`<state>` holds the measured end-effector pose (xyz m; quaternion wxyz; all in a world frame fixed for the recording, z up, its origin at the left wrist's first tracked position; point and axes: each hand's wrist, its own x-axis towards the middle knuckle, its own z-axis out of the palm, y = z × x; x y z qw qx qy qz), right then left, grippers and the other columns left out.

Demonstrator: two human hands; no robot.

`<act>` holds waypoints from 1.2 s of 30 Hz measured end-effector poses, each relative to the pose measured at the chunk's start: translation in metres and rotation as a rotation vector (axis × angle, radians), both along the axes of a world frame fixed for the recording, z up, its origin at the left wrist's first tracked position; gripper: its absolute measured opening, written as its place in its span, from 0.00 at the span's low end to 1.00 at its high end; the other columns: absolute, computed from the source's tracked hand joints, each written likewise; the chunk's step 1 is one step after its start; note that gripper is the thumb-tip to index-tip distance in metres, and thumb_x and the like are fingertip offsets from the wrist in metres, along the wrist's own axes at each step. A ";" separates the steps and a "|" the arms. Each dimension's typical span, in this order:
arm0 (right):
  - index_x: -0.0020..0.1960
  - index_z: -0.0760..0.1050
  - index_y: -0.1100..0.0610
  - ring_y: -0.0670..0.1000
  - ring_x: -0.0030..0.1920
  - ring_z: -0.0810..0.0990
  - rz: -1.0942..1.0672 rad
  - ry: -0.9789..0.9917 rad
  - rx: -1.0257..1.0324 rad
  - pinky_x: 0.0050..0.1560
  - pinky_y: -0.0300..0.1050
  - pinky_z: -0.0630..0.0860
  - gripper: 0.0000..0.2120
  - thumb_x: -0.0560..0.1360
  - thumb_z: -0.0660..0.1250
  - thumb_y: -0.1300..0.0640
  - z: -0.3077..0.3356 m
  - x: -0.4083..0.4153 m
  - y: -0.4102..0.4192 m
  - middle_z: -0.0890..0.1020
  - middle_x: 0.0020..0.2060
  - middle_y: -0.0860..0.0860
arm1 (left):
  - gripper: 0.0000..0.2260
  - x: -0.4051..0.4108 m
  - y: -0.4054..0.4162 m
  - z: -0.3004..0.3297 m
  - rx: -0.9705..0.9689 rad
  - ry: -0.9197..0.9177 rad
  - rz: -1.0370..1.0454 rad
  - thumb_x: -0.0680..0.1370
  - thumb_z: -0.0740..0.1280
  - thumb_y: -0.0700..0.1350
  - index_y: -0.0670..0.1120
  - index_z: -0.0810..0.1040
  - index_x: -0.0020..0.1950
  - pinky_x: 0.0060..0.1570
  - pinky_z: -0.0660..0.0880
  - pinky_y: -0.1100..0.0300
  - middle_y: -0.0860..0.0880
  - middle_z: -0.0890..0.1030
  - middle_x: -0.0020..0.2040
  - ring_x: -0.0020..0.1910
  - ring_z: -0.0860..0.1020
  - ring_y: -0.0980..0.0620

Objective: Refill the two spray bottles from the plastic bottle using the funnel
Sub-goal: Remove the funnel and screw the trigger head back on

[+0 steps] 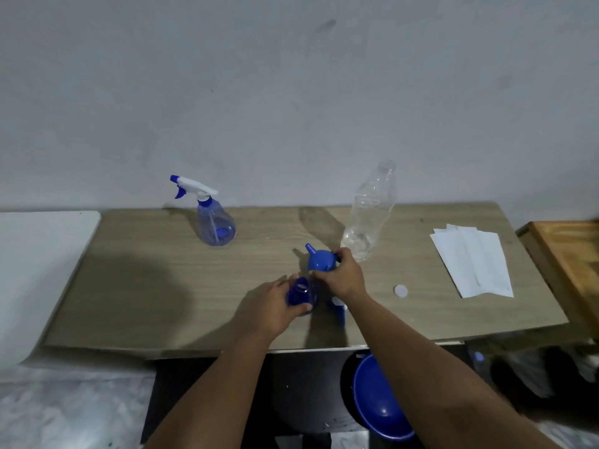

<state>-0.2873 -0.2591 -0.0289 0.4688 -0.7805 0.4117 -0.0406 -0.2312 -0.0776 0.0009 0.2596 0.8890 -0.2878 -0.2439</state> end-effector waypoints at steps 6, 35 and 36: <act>0.68 0.75 0.55 0.58 0.59 0.82 0.114 0.123 -0.183 0.59 0.54 0.79 0.27 0.73 0.78 0.49 0.011 0.020 -0.001 0.82 0.59 0.54 | 0.34 0.001 -0.001 -0.005 0.000 0.045 0.005 0.73 0.76 0.55 0.50 0.69 0.76 0.55 0.56 0.75 0.51 0.71 0.75 0.72 0.69 0.52; 0.49 0.86 0.54 0.52 0.38 0.82 0.019 -0.531 0.181 0.43 0.50 0.82 0.05 0.75 0.79 0.56 0.117 -0.018 0.001 0.84 0.37 0.50 | 0.22 -0.005 0.007 -0.005 -0.065 0.094 0.026 0.71 0.77 0.54 0.53 0.79 0.64 0.38 0.63 0.74 0.53 0.82 0.55 0.47 0.75 0.57; 0.50 0.86 0.54 0.51 0.37 0.81 0.024 -0.610 0.207 0.42 0.48 0.81 0.06 0.75 0.79 0.55 0.122 -0.016 0.008 0.83 0.37 0.51 | 0.21 -0.004 0.007 -0.006 -0.063 0.099 0.023 0.71 0.77 0.55 0.53 0.80 0.62 0.38 0.63 0.72 0.53 0.82 0.53 0.46 0.76 0.56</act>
